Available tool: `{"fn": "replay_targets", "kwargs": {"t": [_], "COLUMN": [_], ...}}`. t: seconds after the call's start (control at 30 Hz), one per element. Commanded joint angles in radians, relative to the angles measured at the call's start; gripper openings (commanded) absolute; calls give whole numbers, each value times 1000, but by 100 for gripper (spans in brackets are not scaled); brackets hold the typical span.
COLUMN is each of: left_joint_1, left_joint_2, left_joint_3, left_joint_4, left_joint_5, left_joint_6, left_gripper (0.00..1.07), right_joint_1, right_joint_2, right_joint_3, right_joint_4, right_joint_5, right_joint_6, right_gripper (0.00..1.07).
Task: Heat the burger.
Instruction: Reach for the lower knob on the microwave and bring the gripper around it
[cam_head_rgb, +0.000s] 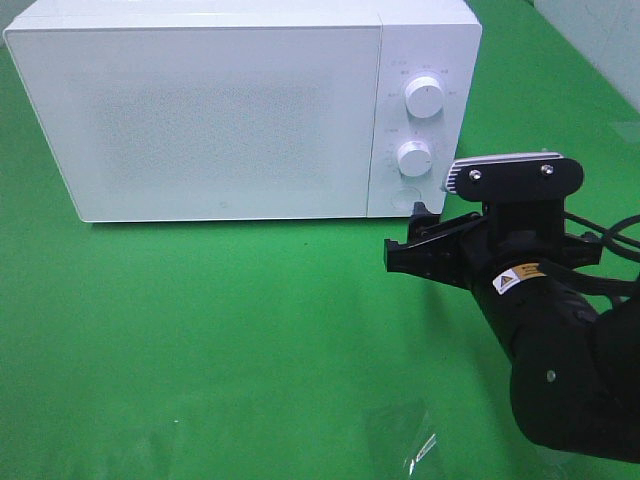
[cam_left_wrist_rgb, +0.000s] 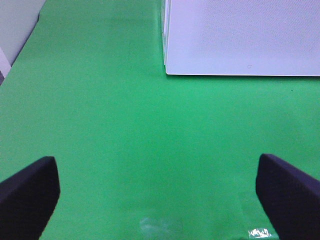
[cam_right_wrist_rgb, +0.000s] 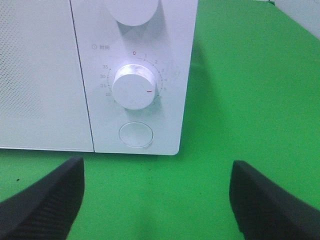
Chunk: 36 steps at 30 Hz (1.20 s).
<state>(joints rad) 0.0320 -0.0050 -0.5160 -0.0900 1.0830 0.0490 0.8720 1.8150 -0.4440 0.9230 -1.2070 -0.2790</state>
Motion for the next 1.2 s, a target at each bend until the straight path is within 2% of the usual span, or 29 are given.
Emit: {"fn": "replay_targets", "kwargs": {"t": [0.03,0.6,1.2], "left_joint_1": [3,3,3], "left_joint_2": [-16,-16,-16], "left_joint_3": [0,0,0], "left_joint_4": [-3,-3,-3], "left_joint_5": [-11,-11,-11], "left_joint_6": [-6,-6,-6], "left_gripper": [100,100,100], "right_joint_1": [1,-147,-219], "right_joint_2": [13,99,250], "right_joint_3": [-27,-166,-320], "right_joint_4": [-11,-190,-270], "right_joint_5": [-129,-58,-13], "right_joint_6": [11,9,11], "right_gripper": [76,76,76]}}
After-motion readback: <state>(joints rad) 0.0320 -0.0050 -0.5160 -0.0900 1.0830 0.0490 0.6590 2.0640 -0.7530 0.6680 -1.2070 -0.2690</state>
